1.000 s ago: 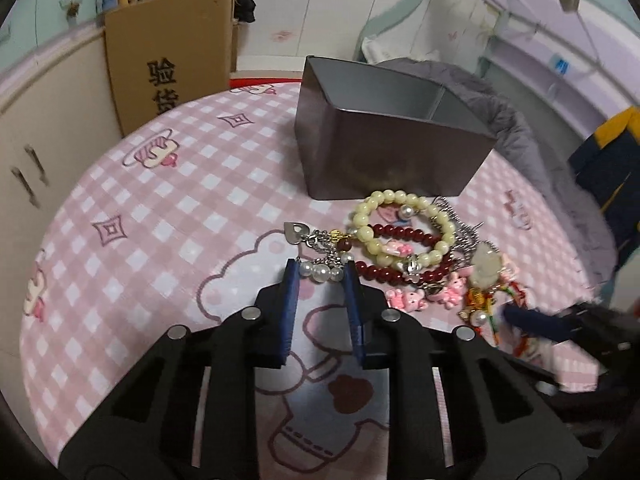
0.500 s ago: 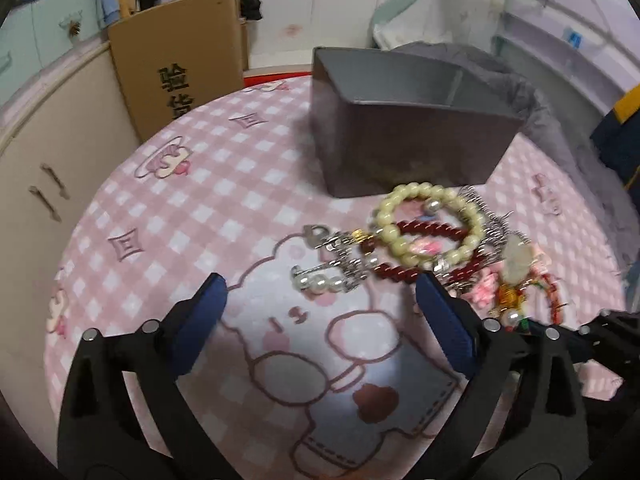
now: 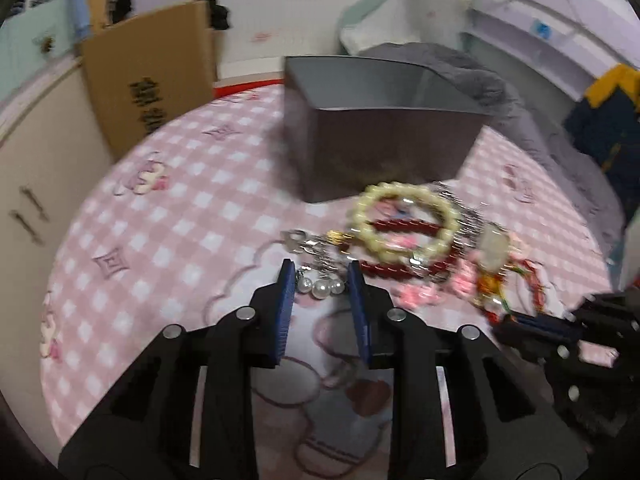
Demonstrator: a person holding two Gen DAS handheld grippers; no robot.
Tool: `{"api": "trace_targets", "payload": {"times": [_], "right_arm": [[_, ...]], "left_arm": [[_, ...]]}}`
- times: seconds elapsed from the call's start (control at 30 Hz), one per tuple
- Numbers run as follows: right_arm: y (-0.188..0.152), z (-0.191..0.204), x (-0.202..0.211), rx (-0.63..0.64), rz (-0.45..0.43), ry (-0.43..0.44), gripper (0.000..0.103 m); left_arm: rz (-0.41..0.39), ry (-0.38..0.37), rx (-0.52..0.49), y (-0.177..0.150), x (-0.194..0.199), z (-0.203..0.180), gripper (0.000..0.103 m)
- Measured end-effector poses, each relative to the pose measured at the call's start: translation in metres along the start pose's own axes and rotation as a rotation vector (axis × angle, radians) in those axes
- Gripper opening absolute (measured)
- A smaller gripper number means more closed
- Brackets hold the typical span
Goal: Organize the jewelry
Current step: 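Lift and carry both held pieces over the grey metal box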
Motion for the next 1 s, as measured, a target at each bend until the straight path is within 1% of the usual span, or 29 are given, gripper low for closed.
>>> {"api": "trace_targets", "payload": {"times": [0.1,0.13,0.2,0.37,0.47,0.57,0.67,0.73,0.77,0.83,0.87,0.93,1.0], "right_arm": [[0.001,-0.004,0.012,-0.003,-0.016,0.002,0.002],[0.003,-0.006,0.017,-0.017,-0.028,0.019,0.002],[0.01,-0.009,0.032,-0.06,-0.063,0.09,0.002],[0.041,-0.012,0.071,-0.07,-0.15,0.156,0.002],[0.064,-0.007,0.094,-0.05,-0.2,0.188,0.002],[0.087,-0.001,0.116,-0.037,-0.25,0.238,0.002],[0.11,0.001,0.132,-0.012,-0.289,0.26,0.002],[0.122,0.003,0.14,0.012,-0.31,0.252,0.002],[0.134,0.003,0.144,0.027,-0.323,0.248,0.002],[0.146,0.003,0.147,0.037,-0.338,0.252,0.002],[0.156,0.002,0.147,0.043,-0.342,0.246,0.002],[0.173,0.0,0.143,0.051,-0.341,0.24,0.002],[0.19,-0.002,0.126,0.05,-0.313,0.236,0.002]], "left_arm": [[-0.028,-0.004,-0.01,-0.004,0.013,-0.003,0.026],[-0.036,-0.006,-0.005,-0.004,0.017,-0.003,0.026],[-0.06,-0.022,0.02,-0.004,0.03,-0.002,0.026],[-0.139,-0.066,0.069,0.011,0.075,0.002,0.026],[-0.189,-0.1,0.067,0.028,0.105,-0.002,0.026],[-0.238,-0.134,0.055,0.045,0.133,-0.006,0.026],[-0.291,-0.161,0.037,0.065,0.16,-0.011,0.026],[-0.31,-0.184,0.038,0.076,0.169,-0.012,0.026],[-0.324,-0.188,0.033,0.087,0.174,-0.013,0.026],[-0.348,-0.174,0.018,0.105,0.18,-0.015,0.026],[-0.358,-0.179,0.011,0.116,0.182,-0.018,0.026],[-0.361,-0.196,0.006,0.134,0.184,-0.024,0.026],[-0.349,-0.189,-0.014,0.153,0.174,-0.03,0.026]]}}
Point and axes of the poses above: each gripper's, at about its wrist camera, not at the fingertips, and x roughly against the way its jaws point, z to its left, y to its top, the point moved 9 cm from there along -x, roughly the way its jaws point, and after that the axes turned 2 degrees about x, right-handed, at the moved point
